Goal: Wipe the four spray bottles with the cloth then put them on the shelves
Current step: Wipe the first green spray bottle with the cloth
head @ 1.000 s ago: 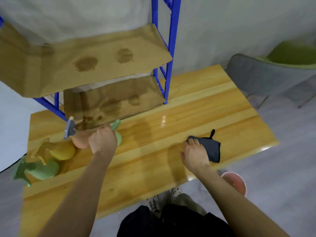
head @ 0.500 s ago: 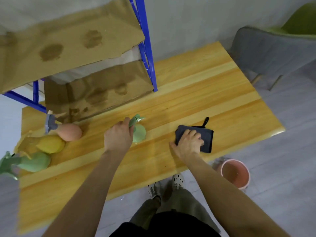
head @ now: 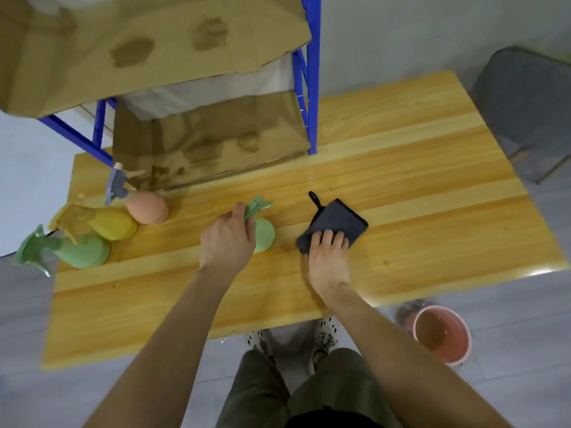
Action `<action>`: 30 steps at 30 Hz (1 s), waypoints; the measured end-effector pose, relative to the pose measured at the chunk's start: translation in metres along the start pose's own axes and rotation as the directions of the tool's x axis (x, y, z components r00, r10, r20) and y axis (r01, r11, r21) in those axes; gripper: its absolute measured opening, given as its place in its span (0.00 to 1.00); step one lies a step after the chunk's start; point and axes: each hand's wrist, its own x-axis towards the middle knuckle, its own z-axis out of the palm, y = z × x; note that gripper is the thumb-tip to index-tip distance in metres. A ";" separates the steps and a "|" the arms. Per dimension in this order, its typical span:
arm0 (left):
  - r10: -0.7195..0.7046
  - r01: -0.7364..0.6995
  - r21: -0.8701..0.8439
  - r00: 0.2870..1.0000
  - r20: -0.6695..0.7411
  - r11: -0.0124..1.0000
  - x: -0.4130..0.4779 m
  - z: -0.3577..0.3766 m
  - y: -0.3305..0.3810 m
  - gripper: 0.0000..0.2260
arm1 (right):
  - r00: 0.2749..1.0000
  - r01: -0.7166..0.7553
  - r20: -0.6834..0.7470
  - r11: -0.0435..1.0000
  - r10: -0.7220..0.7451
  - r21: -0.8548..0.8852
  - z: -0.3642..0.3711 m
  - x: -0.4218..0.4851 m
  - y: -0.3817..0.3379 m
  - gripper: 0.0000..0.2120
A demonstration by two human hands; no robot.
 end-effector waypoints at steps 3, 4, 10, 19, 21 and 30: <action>-0.036 0.035 -0.086 0.999 -0.006 0.996 -0.001 0.003 -0.013 0.12 | 0.996 0.021 -0.082 0.997 -0.016 0.068 -0.004 0.005 0.008 0.20; -0.067 0.064 -0.127 0.998 -0.020 0.990 -0.002 0.004 -0.020 0.11 | 0.993 0.015 -0.117 0.993 -0.001 0.118 -0.007 0.006 0.011 0.19; -0.205 0.187 -0.407 0.979 0.001 0.894 -0.002 0.014 -0.087 0.11 | 0.935 0.017 -0.326 0.898 0.142 0.439 -0.017 0.014 0.007 0.16; -0.151 0.013 -0.725 0.981 -0.126 0.689 -0.038 0.054 -0.152 0.15 | 0.840 0.245 -0.516 0.731 0.168 0.637 -0.001 0.017 -0.021 0.13; -0.150 -0.019 -0.728 0.974 -0.167 0.685 -0.048 0.063 -0.159 0.14 | 0.826 0.250 -0.531 0.721 0.189 0.646 -0.002 0.013 -0.024 0.12; -0.100 -0.190 -0.736 0.938 -0.331 0.649 -0.116 0.088 -0.160 0.20 | 0.678 0.518 -0.730 0.650 0.086 0.557 -0.016 -0.054 -0.075 0.16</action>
